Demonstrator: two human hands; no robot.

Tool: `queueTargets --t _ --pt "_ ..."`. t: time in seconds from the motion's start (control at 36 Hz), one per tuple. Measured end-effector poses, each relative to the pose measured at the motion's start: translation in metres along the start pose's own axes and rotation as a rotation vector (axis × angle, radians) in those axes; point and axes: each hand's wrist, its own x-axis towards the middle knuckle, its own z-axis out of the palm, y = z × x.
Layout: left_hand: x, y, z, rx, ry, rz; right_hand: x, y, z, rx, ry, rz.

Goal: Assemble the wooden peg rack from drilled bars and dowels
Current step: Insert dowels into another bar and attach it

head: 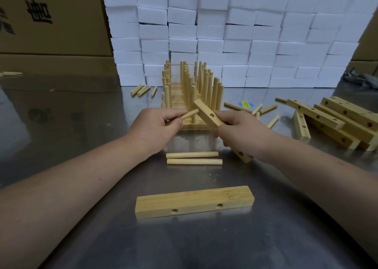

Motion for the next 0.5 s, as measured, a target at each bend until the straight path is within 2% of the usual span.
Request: queueTargets --t 0.25,0.5 --pt "0.0007 -0.0028 0.0004 0.062 -0.009 0.024 -0.0027 0.0055 0.0006 0.168 -0.063 -0.022" --pt "0.0016 -0.0012 0.0019 0.200 0.024 0.062 -0.0022 0.0061 0.0050 0.116 -0.013 -0.031"
